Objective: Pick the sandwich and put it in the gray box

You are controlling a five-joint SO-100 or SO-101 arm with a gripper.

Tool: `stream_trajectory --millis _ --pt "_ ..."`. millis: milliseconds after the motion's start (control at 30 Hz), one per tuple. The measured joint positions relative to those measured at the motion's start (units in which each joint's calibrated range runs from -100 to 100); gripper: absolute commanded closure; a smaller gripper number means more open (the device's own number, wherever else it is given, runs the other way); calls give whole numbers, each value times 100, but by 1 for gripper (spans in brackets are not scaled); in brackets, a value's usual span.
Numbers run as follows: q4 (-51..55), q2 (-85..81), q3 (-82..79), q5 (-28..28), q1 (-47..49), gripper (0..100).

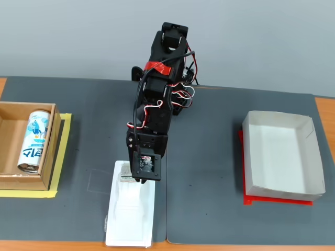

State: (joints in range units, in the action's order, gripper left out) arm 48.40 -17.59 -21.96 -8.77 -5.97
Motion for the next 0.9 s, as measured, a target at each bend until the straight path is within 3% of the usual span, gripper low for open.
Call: stream_trajectory --millis 300,600,900 --pt "269 136 0 0 0 97" --pt "616 136 0 0 0 63" --pt "703 136 0 0 81 60"
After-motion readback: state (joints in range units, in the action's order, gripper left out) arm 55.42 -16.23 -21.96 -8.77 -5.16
